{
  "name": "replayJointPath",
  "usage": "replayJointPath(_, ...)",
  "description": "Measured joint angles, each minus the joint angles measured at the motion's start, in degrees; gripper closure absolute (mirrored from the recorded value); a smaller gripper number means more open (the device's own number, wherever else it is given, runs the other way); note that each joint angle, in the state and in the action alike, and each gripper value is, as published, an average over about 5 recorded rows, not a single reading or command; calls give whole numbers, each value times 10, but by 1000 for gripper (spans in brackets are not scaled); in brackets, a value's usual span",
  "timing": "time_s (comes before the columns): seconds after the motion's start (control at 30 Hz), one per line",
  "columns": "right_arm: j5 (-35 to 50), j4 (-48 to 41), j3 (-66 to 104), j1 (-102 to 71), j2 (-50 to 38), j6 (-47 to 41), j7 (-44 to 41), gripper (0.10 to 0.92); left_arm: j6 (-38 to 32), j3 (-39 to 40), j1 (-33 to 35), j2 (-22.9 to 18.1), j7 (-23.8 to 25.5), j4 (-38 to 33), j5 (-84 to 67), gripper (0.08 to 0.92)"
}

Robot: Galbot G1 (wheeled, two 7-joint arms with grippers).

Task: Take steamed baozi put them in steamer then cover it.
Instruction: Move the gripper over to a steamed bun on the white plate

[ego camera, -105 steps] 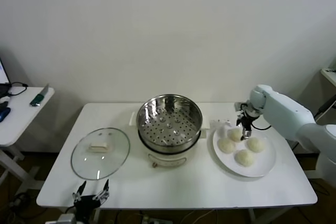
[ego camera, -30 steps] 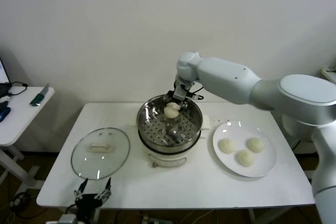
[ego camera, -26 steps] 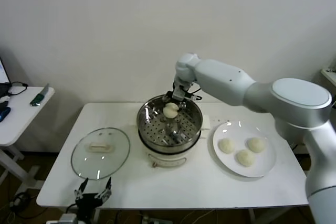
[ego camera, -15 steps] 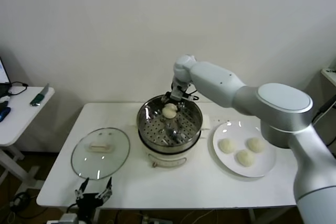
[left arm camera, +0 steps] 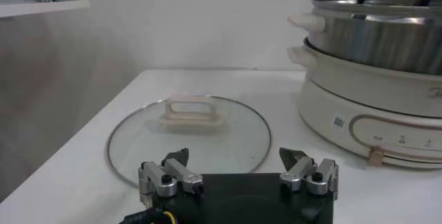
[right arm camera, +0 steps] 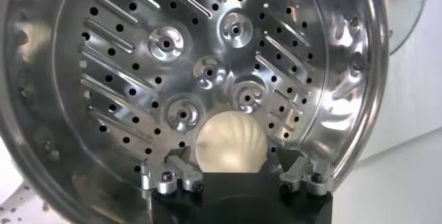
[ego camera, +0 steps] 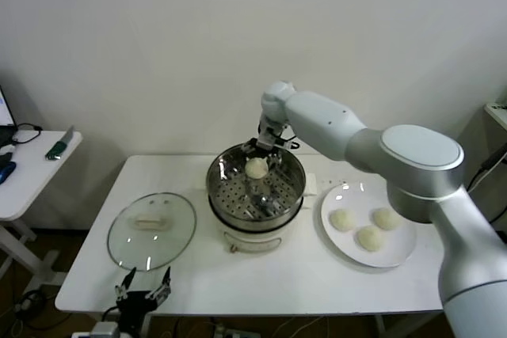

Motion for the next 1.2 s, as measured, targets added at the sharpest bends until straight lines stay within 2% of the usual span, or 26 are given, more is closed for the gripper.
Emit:
replayJointPath(0.13, 50, 22, -23, 28, -17, -13, -10, 203, 1, 0, 1, 0, 0, -1, 1, 177)
replayJointPath(0.27, 137, 65, -69, 76, -48, -52, -25, 203, 1, -1, 2, 0, 0, -2, 2, 177)
replayJointPath(0.43, 247, 135, -138, 144, -109, -135, -39, 203, -1, 0, 4, 0, 0, -4, 6, 177)
replayJointPath(0.63, 333, 219, -206, 204, -199, -246, -44, 203, -1, 1, 6, 0, 0, -6, 8, 177)
replayJointPath(0.9, 394, 329, -256, 228, -320, -384, -20, 203, -2, 4, 7, -5, 0, -11, 9, 177)
replayJointPath(1.2, 396, 392, -247, 179, -409, -484, 21, 203, -3, 3, 7, -11, 0, -11, 11, 177)
